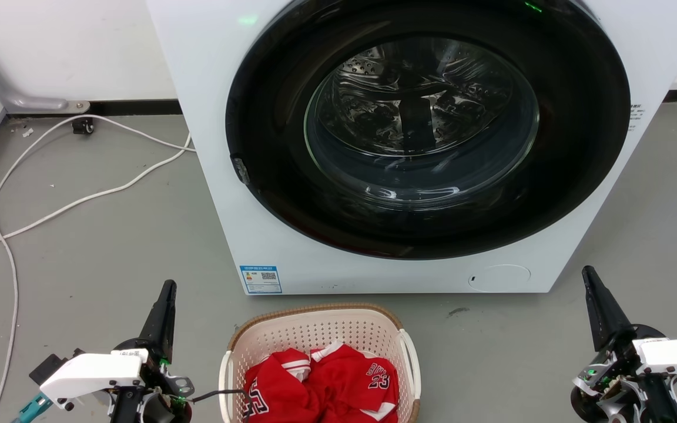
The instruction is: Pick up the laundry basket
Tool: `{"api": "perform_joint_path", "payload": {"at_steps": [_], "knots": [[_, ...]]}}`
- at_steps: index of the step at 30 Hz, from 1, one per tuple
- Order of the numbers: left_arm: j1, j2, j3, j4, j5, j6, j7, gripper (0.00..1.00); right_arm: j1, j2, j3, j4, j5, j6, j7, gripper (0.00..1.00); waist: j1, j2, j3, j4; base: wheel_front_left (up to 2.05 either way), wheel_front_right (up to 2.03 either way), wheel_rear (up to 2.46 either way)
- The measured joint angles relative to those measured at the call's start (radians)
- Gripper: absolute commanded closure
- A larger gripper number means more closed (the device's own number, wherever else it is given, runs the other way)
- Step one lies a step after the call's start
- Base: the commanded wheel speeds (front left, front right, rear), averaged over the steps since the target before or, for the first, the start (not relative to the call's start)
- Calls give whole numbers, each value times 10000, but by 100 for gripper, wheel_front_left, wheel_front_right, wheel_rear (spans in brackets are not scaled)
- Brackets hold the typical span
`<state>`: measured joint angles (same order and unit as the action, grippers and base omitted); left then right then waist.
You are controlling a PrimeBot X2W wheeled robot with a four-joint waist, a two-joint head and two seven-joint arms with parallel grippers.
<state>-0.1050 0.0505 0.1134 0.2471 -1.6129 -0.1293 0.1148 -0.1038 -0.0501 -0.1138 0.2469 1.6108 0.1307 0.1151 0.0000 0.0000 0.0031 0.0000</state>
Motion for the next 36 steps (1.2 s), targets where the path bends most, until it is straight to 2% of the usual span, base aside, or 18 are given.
{"api": "perform_joint_path", "payload": {"at_steps": [33, 34, 35, 36], "knots": [[0, 0, 0, -2, 0, 0, 0, 100, 0, 0, 0, 0, 0, 0, 0, 100, 0, 0, 0, 0, 0, 0, 0], [12, -2, -2, 23, 0, 2, -4, 0, 13, 2, 0, 27, -2, 2, 0, 0, 0, 0, 0, 0, 0, 0, 0], [128, -21, -29, 174, -2, 13, -10, 100, 132, 12, 10, 186, -2, 0, 0, 100, 0, 0, 1, 0, 0, 0, 0], [128, -21, -29, 174, -2, 13, -10, 0, 132, 12, 10, 186, -2, 0, 0, 0, 0, 0, 1, 0, 0, 0, 0]]}}
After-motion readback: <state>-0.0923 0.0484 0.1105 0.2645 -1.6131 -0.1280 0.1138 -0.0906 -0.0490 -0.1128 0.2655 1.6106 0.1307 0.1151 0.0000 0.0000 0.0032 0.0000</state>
